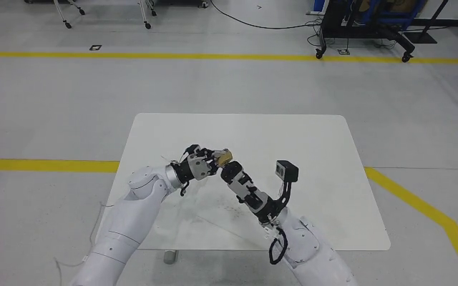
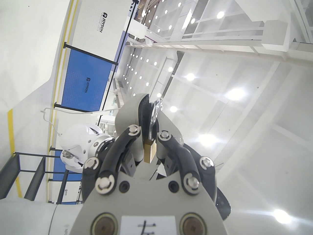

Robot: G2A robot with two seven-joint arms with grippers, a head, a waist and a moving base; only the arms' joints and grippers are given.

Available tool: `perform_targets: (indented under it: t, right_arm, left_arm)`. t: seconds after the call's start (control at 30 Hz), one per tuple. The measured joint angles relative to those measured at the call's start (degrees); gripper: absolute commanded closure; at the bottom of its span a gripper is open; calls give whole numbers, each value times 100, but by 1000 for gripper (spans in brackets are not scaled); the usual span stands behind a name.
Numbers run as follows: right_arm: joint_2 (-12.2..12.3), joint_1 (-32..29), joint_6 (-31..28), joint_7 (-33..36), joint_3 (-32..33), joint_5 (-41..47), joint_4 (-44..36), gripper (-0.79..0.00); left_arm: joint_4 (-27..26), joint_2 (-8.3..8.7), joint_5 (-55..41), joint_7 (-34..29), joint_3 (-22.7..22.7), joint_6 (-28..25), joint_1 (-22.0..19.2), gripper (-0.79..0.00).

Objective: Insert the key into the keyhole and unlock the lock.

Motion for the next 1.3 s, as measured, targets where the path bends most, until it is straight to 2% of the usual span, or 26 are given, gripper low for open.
perform_targets:
  t: [0.23, 0.37, 0.47, 0.57, 0.6, 0.63, 0.67, 0.7, 0.77, 0.9, 1.07, 1.3]
  right_arm:
    - [-53, 95, 138, -393, -103, -202, 153, -785]
    - [-20, -120, -81, -425, -21, -253, -51, -785]
    - [37, -342, -259, -93, 18, 108, -239, -785]
    - [127, -409, -3, 919, -54, 1169, -290, -785]
    - [172, -356, 274, 1503, -54, 1843, -270, -754]
    - [207, -290, 549, 1948, -3, 2397, -229, -545]
    - [240, -215, 843, 2354, 80, 2918, -176, -449]
    - [276, -120, 1209, 2819, 201, 3497, -107, -453]
    - [312, -12, 1579, 3332, 363, 4102, -23, -474]
    - [346, 60, 1839, 3832, 470, 4554, 85, -391]
    - [348, 189, 2142, 3910, 450, 4782, 248, -339]
    - [327, 353, 2248, 3826, 335, 4785, 455, -326]
  left_arm:
    - [-53, 14, 51, -115, -2, -27, 41, 0]
    - [-139, 20, 154, -41, -70, -374, 49, 0]
    - [-235, 26, 464, 136, -121, -925, 64, 0]
    - [-301, 20, 480, 114, -152, -1262, 95, 0]
    - [-321, 16, 429, 33, -155, -1328, 104, 0]
    - [-329, 15, 407, -38, -154, -1364, 106, 0]
    - [-330, 14, 396, -110, -150, -1392, 105, 0]
    - [-322, 13, 394, -199, -142, -1416, 98, 0]
    - [-294, 13, 417, -290, -130, -1426, 80, 0]
    - [-246, 12, 512, -320, -108, -1448, 45, 0]
    - [-232, 8, 546, -385, -95, -1511, 31, 0]
    - [-218, 9, 648, -443, -64, -1507, 18, 0]
